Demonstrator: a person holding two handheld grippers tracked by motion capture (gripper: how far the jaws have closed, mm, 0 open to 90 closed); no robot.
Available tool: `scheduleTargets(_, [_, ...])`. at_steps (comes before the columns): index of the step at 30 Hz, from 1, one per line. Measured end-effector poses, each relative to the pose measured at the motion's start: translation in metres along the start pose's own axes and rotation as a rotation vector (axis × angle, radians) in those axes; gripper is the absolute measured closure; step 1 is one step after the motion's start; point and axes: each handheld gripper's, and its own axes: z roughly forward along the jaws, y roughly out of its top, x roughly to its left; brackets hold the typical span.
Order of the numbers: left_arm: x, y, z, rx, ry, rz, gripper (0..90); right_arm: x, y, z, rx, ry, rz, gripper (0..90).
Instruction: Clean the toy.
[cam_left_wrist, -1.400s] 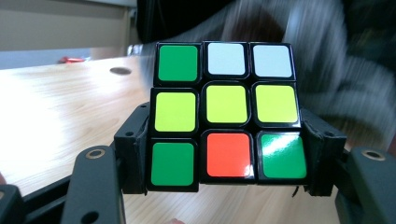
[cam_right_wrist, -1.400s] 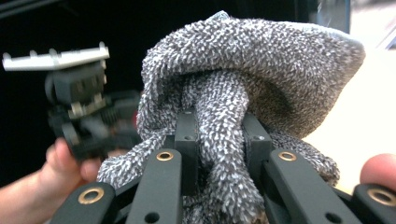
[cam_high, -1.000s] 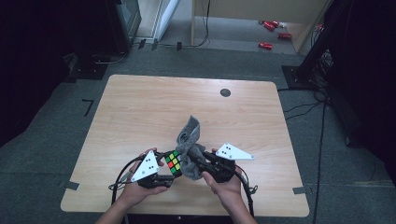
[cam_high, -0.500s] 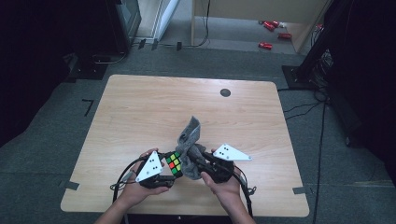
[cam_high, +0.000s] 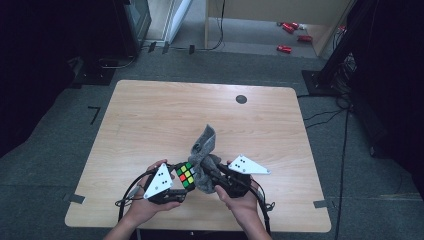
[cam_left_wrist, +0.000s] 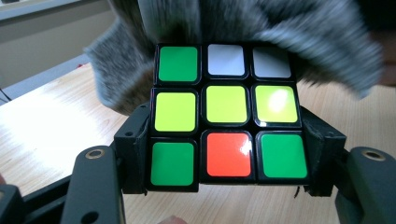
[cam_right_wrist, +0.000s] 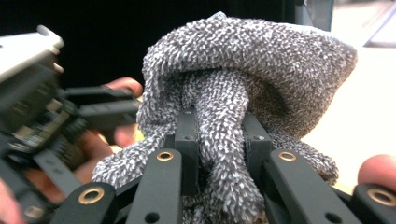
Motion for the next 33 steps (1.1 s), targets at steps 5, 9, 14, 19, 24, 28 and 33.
scheduleTargets(5, [0.003,-0.002,0.004,-0.005,-0.021,-0.04,34.3,0.002,0.003,-0.002,0.003,0.013,0.008,74.6])
scheduleTargets(9, [-0.004,-0.001,0.007,0.014,-0.029,0.002,34.3,0.012,0.01,-0.004,-0.016,0.048,-0.036,74.4])
scheduleTargets(14, [-0.001,-0.001,0.003,-0.007,-0.023,-0.024,34.3,-0.003,0.002,-0.001,0.007,0.011,0.008,74.6])
scheduleTargets(19, [-0.003,-0.002,0.006,0.015,-0.017,-0.004,34.3,0.004,0.006,-0.004,0.001,0.026,-0.008,74.6])
scheduleTargets(24, [-0.006,0.001,0.004,0.002,-0.023,0.017,34.3,0.009,0.009,-0.004,-0.021,0.055,-0.016,74.5])
scheduleTargets(28, [-0.002,0.001,0.002,-0.014,-0.025,-0.002,34.3,-0.003,0.003,-0.002,0.007,0.014,0.018,74.7])
scheduleTargets(33, [-0.002,-0.002,0.006,0.018,-0.017,0.002,34.3,0.009,0.009,-0.005,-0.012,0.049,-0.019,74.7])
